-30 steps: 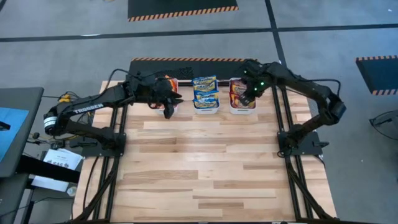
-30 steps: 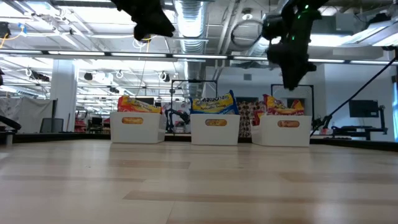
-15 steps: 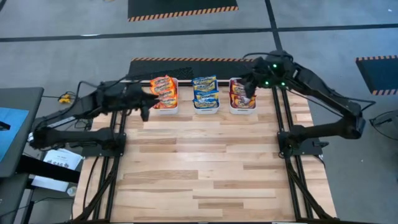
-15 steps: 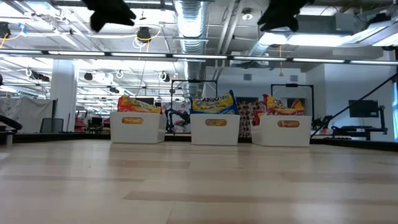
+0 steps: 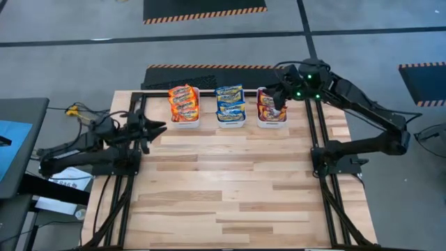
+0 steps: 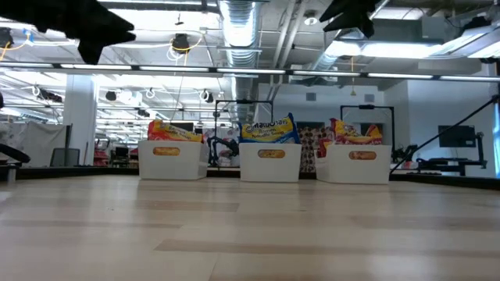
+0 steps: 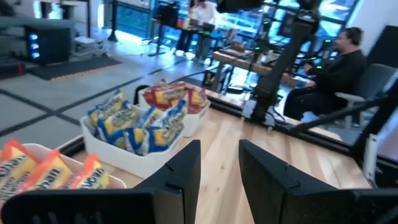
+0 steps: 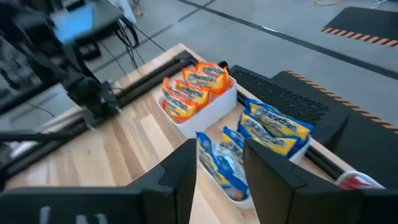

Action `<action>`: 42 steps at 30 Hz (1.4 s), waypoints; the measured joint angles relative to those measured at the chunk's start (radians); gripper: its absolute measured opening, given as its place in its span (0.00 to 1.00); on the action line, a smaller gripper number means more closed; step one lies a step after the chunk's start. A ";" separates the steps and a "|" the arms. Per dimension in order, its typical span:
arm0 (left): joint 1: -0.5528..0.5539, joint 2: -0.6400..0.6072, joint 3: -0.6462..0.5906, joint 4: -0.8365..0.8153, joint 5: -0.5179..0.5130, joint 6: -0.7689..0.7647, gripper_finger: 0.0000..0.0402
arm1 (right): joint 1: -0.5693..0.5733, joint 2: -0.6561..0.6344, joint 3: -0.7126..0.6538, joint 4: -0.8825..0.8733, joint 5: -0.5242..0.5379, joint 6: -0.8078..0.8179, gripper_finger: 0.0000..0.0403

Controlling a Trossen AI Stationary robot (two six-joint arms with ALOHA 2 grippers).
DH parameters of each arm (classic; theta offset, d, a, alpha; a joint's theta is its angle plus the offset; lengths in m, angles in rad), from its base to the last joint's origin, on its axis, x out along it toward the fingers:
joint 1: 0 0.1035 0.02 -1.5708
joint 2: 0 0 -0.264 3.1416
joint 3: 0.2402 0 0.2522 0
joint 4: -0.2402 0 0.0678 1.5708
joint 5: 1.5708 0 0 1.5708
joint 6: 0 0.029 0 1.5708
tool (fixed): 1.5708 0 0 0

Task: Sort Maruchan noodles
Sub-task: Return to Home Position

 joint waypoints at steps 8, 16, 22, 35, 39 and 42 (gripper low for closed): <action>0.000 -0.176 -0.142 -0.028 0.027 0.042 0.24 | 0.003 -0.004 0.000 0.025 -0.002 0.129 0.39; 0.000 -0.200 -0.244 -0.027 0.028 0.046 0.24 | 0.078 -0.044 0.000 0.022 -0.005 0.151 0.39; 0.000 -0.208 -0.295 -0.027 0.008 0.044 0.24 | 0.170 -0.105 0.000 0.020 -0.024 0.149 0.39; 0.000 -0.205 -0.336 -0.017 -0.010 0.024 0.24 | 0.307 -0.302 0.000 -0.129 0.078 -0.006 0.39; 0.000 -0.205 -0.336 -0.023 0.016 0.008 0.24 | 0.349 -0.393 -0.051 -0.179 0.144 -0.035 0.39; 0.000 -0.204 -0.336 -0.024 0.028 0.000 0.24 | 0.368 -0.523 -0.135 -0.170 0.165 -0.038 0.39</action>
